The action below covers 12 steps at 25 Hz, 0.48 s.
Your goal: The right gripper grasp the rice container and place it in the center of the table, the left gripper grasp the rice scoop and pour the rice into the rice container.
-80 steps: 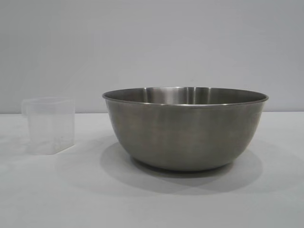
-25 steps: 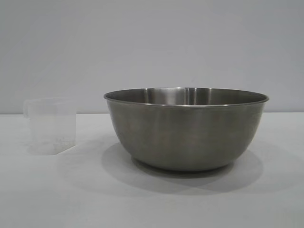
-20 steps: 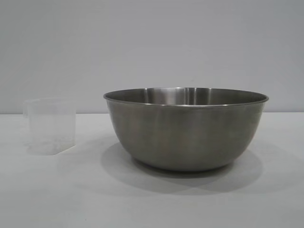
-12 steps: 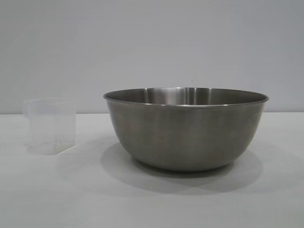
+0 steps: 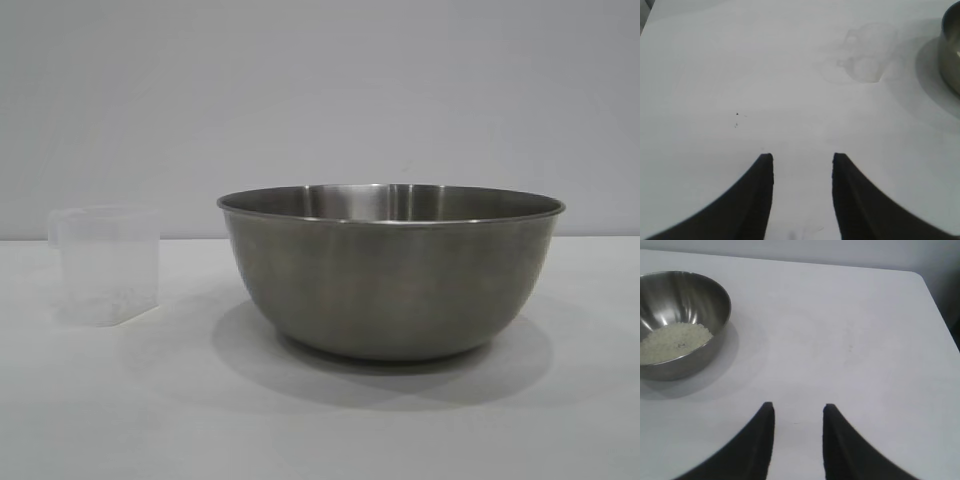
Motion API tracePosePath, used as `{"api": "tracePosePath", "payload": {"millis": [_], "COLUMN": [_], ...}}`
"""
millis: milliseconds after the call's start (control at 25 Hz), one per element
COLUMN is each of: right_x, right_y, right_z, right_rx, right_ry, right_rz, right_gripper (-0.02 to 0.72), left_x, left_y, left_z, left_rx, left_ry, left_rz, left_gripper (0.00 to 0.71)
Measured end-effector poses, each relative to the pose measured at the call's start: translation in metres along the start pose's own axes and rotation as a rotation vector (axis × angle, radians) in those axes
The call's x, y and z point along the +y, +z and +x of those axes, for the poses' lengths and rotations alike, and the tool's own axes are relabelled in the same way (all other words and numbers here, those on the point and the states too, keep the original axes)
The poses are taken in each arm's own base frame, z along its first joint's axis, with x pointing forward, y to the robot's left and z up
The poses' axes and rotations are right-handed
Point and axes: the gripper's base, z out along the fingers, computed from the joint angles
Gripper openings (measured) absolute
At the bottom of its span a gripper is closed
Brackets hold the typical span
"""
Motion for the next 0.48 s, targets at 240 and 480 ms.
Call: {"api": "tracePosePath", "payload": {"millis": [240, 480], "right_x": [-0.0002, -0.0003], "right_y": [-0.0004, -0.0006], "right_z": [0.0004, 0.0005], "right_rx": [-0.001, -0.001], "right_ry": [-0.014, -0.018], "right_rz": [-0.025, -0.032], "right_gripper": [0.243, 0.243], "left_x": [0.0, 0.0], "left_y": [0.0, -0.0002], "left_z": [0.0, 0.0001], "left_rx": [0.0, -0.002], "left_ry": [0.0, 0.0], "left_rz": [0.0, 0.0], "left_gripper": [0.221, 0.221]}}
